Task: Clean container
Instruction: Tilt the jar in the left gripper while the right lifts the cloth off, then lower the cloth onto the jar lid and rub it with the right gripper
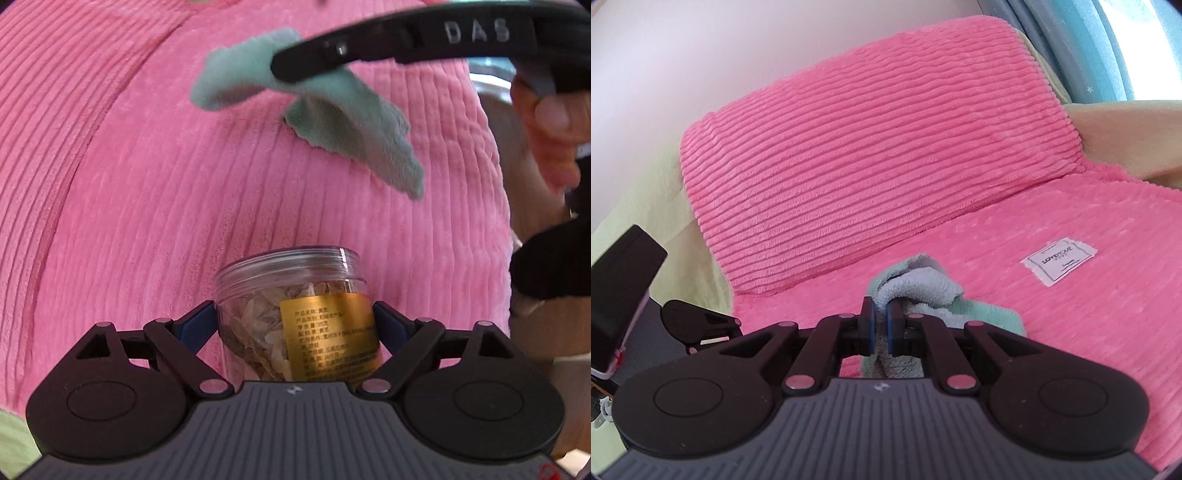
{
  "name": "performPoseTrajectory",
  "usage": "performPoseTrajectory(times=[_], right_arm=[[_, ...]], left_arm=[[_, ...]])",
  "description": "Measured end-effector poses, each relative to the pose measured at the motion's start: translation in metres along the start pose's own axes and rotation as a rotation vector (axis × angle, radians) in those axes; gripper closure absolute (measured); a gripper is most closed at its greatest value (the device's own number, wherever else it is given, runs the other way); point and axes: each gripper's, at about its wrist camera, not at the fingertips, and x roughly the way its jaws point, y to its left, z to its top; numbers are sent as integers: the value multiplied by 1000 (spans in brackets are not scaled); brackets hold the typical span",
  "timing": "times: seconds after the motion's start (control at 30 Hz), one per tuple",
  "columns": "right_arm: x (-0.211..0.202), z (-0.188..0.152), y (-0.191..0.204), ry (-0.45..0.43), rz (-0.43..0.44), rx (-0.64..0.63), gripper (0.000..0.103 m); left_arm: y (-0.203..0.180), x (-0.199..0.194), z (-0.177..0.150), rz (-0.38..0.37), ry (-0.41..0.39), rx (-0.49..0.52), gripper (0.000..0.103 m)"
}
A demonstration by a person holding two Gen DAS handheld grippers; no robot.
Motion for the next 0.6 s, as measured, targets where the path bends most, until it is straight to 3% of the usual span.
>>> performPoseTrajectory(times=[0.1, 0.27, 0.4, 0.6], right_arm=[[-2, 1, -3, -4, 2, 3, 99], [-4, 4, -7, -10, 4, 8, 99], [-6, 5, -10, -15, 6, 11, 99], [-9, 8, -15, -23, 10, 17, 99]], left_arm=[[-2, -2, 0, 17, -20, 21, 15], [7, -8, -1, 126, -283, -113, 15], [1, 6, -11, 155, -453, -188, 15], [-12, -6, -36, 205, -541, -264, 15]])
